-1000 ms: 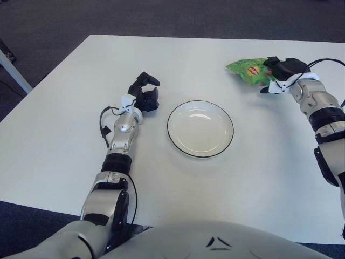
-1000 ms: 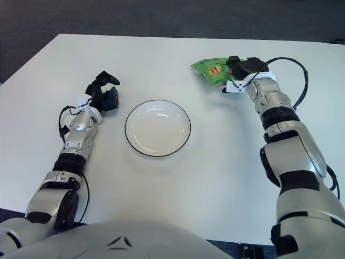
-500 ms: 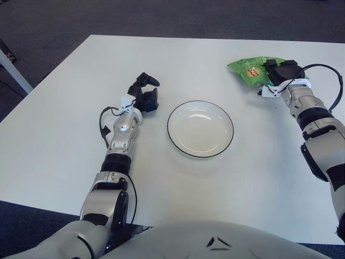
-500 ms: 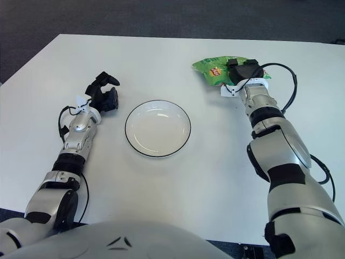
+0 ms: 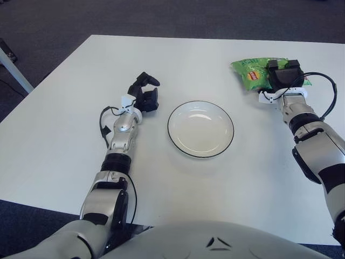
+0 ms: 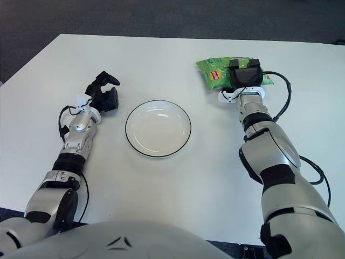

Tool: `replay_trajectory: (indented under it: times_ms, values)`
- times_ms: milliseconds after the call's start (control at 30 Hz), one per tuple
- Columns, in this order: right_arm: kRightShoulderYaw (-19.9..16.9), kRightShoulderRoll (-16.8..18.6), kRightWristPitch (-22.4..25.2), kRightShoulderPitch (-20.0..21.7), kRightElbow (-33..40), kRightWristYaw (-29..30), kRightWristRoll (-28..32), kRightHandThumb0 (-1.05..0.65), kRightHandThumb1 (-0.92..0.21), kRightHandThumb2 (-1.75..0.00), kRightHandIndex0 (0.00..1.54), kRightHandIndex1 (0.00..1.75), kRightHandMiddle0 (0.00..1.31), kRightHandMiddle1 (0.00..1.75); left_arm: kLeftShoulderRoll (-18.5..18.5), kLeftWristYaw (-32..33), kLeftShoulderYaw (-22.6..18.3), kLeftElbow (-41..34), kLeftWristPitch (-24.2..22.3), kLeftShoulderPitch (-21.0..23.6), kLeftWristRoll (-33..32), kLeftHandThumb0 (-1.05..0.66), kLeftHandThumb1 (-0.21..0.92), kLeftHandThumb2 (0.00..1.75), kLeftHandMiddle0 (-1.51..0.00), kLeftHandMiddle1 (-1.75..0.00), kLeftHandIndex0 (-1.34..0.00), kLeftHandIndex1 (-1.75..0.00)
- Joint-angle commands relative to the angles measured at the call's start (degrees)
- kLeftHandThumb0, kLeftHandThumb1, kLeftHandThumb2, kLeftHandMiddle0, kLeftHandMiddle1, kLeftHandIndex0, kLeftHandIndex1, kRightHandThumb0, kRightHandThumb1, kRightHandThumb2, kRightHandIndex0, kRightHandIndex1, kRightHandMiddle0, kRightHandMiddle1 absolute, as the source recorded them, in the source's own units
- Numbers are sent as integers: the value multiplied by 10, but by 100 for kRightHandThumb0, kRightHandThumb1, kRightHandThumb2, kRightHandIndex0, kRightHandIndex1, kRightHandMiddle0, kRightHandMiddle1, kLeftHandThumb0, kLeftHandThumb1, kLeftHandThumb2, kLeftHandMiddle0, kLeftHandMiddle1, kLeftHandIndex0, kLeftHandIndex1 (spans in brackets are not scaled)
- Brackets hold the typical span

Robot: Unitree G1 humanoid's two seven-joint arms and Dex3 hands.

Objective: Put the snack into the plate.

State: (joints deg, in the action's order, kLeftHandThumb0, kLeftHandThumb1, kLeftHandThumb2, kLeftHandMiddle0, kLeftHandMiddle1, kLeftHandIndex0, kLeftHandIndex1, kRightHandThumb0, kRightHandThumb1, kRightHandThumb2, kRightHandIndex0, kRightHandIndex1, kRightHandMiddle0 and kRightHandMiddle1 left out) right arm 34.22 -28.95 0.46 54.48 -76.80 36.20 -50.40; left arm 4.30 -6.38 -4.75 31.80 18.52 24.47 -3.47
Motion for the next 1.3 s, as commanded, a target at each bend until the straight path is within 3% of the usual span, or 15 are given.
replay_trajectory:
  times_ms: [0, 333, 567, 667, 833, 1000, 1267]
  values:
    - [-1, 4, -20, -21, 0, 30, 6, 1, -30, -117, 71, 129, 52, 173, -9, 6, 1, 28, 5, -48, 5, -41, 55, 103, -121, -175, -44, -175]
    - [9, -28, -75, -35, 18, 83, -1, 0, -3, -148, 95, 122, 74, 175, -10, 5, 4, 43, 15, -40, 7, -41, 55, 102, -121, -175, -44, -175]
    - [3, -69, -111, -65, 68, 116, 1, 0, -2, -149, 98, 125, 69, 175, -11, 6, 5, 59, 23, -31, 9, -41, 55, 103, -122, -175, -44, -175]
    - [-10, -85, -133, -81, 93, 117, 14, 0, -6, -150, 91, 141, 61, 175, -12, 5, 4, 63, 23, -28, 9, -41, 54, 103, -123, -175, -44, -175]
    - [-62, -139, -173, -148, 223, 102, 52, 0, -14, -148, 80, 160, 52, 175, -13, 2, 3, 74, 30, -23, 6, -42, 54, 104, -123, -175, -44, -175]
    - [-110, -156, -183, -192, 311, 79, 79, 0, -20, -145, 73, 168, 47, 175, -16, 3, 2, 86, 35, -15, 3, -42, 52, 106, -123, -175, -46, -175]
    - [-187, -163, -158, -249, 471, 17, 106, 0, -20, -145, 72, 170, 46, 175, -16, -1, 4, 94, 35, -9, 3, -42, 52, 107, -123, -175, -46, -175]
